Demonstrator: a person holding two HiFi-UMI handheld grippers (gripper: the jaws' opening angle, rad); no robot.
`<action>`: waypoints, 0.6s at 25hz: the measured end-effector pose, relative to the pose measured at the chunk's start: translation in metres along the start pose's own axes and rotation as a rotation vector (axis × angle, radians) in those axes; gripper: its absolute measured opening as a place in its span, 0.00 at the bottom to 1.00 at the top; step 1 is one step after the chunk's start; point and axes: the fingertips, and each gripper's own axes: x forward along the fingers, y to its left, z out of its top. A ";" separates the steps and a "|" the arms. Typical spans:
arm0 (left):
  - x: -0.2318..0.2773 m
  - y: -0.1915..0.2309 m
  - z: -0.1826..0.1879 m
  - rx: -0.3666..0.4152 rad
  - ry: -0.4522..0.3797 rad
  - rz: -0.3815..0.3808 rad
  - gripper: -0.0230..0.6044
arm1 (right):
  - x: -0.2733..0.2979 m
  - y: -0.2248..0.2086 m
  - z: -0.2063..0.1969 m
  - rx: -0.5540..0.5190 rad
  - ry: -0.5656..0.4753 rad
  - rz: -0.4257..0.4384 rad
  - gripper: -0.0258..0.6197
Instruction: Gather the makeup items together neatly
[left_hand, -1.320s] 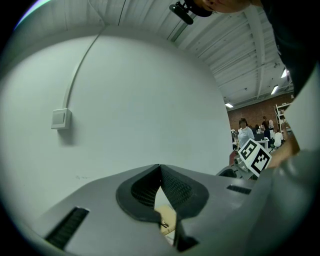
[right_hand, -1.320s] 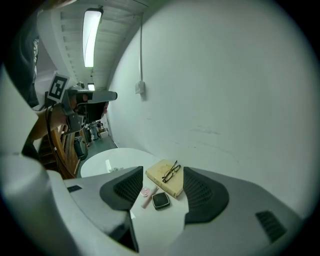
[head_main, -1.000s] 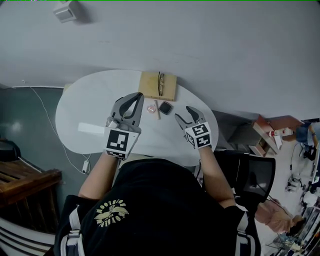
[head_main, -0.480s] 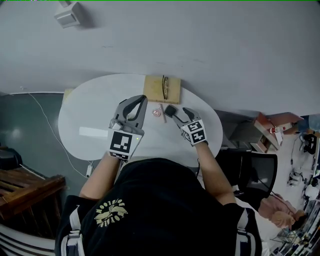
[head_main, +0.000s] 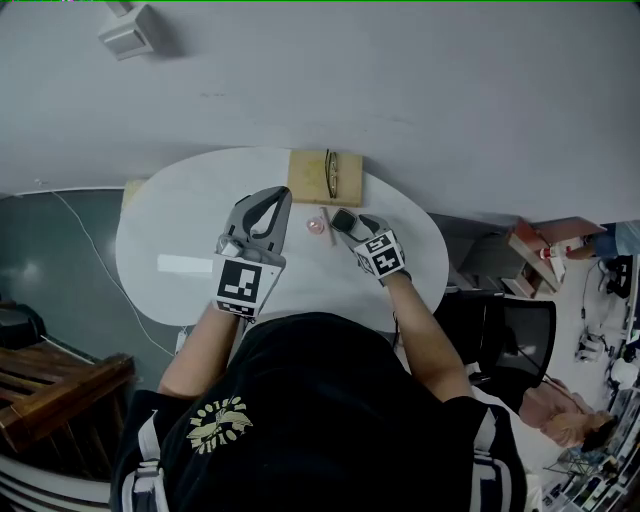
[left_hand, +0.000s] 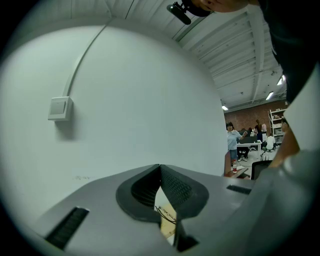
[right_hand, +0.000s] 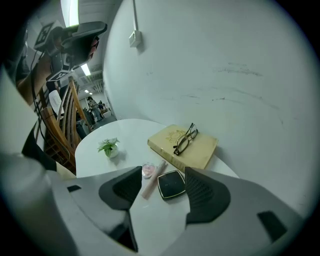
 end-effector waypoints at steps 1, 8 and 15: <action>0.000 0.001 -0.001 -0.001 0.003 -0.001 0.07 | 0.004 0.000 -0.003 0.000 0.012 0.004 0.44; 0.001 0.010 -0.009 -0.007 0.022 0.001 0.07 | 0.034 -0.005 -0.022 -0.018 0.104 0.030 0.46; -0.005 0.017 -0.017 -0.015 0.044 0.031 0.07 | 0.057 -0.014 -0.040 -0.076 0.187 0.039 0.47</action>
